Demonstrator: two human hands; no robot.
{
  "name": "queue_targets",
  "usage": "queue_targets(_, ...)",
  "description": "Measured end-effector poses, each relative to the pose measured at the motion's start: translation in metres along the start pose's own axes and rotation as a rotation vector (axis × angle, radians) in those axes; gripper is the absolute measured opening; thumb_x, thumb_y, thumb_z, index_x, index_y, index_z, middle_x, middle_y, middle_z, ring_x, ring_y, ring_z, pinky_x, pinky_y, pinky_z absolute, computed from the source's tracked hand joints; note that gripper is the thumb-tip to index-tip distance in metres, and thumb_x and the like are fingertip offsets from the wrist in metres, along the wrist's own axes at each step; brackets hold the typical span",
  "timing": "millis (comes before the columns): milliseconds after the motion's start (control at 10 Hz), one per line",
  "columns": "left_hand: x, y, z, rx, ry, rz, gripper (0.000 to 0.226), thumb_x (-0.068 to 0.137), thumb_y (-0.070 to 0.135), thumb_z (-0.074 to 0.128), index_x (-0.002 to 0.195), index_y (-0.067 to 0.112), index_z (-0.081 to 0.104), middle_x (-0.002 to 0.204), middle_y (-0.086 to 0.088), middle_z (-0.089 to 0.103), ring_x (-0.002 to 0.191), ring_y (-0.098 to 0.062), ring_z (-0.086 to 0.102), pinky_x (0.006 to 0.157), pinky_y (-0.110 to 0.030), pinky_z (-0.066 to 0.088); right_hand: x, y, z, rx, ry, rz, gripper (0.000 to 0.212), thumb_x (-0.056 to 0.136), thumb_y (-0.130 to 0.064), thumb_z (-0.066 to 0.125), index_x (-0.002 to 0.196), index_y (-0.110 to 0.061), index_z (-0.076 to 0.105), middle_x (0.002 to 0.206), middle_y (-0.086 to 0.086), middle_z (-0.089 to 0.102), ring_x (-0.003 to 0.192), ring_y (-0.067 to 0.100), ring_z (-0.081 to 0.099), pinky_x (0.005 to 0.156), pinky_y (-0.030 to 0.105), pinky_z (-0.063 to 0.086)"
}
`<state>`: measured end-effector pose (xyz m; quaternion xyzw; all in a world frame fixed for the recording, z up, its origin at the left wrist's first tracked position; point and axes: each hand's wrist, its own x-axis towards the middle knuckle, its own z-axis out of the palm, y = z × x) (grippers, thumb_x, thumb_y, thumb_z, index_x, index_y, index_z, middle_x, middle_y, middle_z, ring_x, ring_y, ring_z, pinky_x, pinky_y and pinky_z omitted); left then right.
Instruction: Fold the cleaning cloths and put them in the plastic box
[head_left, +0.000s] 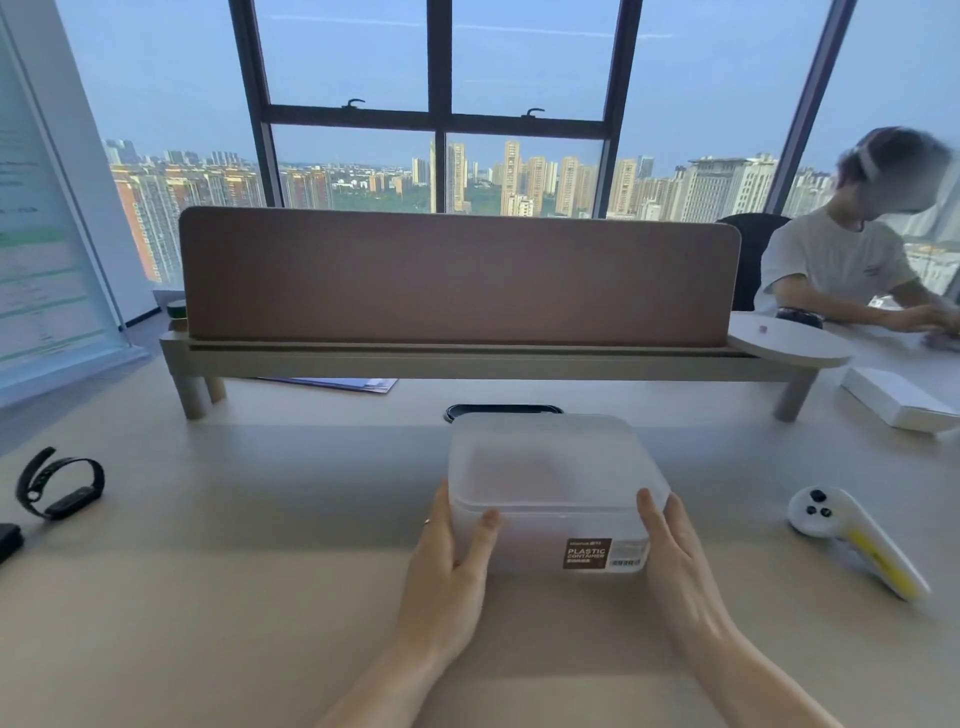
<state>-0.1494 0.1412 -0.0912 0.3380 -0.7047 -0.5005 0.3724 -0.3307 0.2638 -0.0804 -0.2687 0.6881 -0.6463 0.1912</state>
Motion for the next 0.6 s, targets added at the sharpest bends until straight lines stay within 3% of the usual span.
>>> queue_targets(100, 0.024, -0.003, 0.030, 0.039, -0.012, 0.005, 0.061, 0.099, 0.057, 0.051, 0.155, 0.040, 0.033, 0.149, 0.020, 0.052, 0.141, -0.006, 0.045, 0.119, -0.039, 0.036, 0.029, -0.001, -0.014, -0.003, 0.048, 0.027, 0.026, 0.106, -0.042, 0.041, 0.127, -0.033, 0.052, 0.126, -0.010, 0.063, 0.123, 0.017, 0.056, 0.108, 0.038, 0.038)
queue_targets(300, 0.043, -0.009, 0.063, 0.140, -0.017, 0.028, 0.073, 0.101, 0.049, 0.051, 0.163, 0.026, 0.019, 0.161, 0.008, 0.040, 0.149, -0.011, 0.035, 0.123, -0.033, 0.028, 0.056, 0.009, -0.028, -0.063, 0.127, 0.040, 0.039, 0.105, -0.050, 0.038, 0.134, -0.028, 0.052, 0.130, 0.001, 0.063, 0.122, 0.023, 0.057, 0.111, 0.049, 0.039)
queue_targets(400, 0.044, -0.011, 0.063, 0.174, -0.013, 0.042, 0.073, 0.102, 0.045, 0.052, 0.163, 0.022, 0.019, 0.162, 0.007, 0.039, 0.150, -0.011, 0.034, 0.122, -0.028, 0.026, 0.058, 0.007, -0.029, -0.061, 0.123, 0.042, 0.037, 0.106, -0.046, 0.037, 0.132, -0.024, 0.052, 0.129, 0.004, 0.062, 0.119, 0.024, 0.057, 0.106, 0.045, 0.041)
queue_targets(500, 0.037, -0.008, 0.057, 0.172, -0.021, 0.044, 0.076, 0.101, 0.045, 0.055, 0.163, 0.023, 0.018, 0.162, 0.008, 0.038, 0.150, -0.013, 0.032, 0.123, -0.032, 0.026, 0.054, 0.003, -0.030, -0.086, 0.097, 0.056, 0.039, 0.106, -0.048, 0.036, 0.136, -0.027, 0.048, 0.141, 0.004, 0.057, 0.126, 0.021, 0.053, 0.110, 0.043, 0.037)
queue_targets(600, 0.029, -0.010, 0.031, 0.129, 0.010, -0.029, 0.077, 0.099, 0.048, 0.057, 0.163, 0.028, 0.020, 0.161, 0.014, 0.033, 0.149, -0.009, 0.032, 0.123, -0.031, 0.026, 0.045, -0.003, -0.040, -0.073, 0.195, -0.054, 0.067, 0.099, -0.064, 0.034, 0.151, -0.024, 0.038, 0.156, -0.002, 0.042, 0.141, 0.013, 0.038, 0.114, 0.031, 0.026)
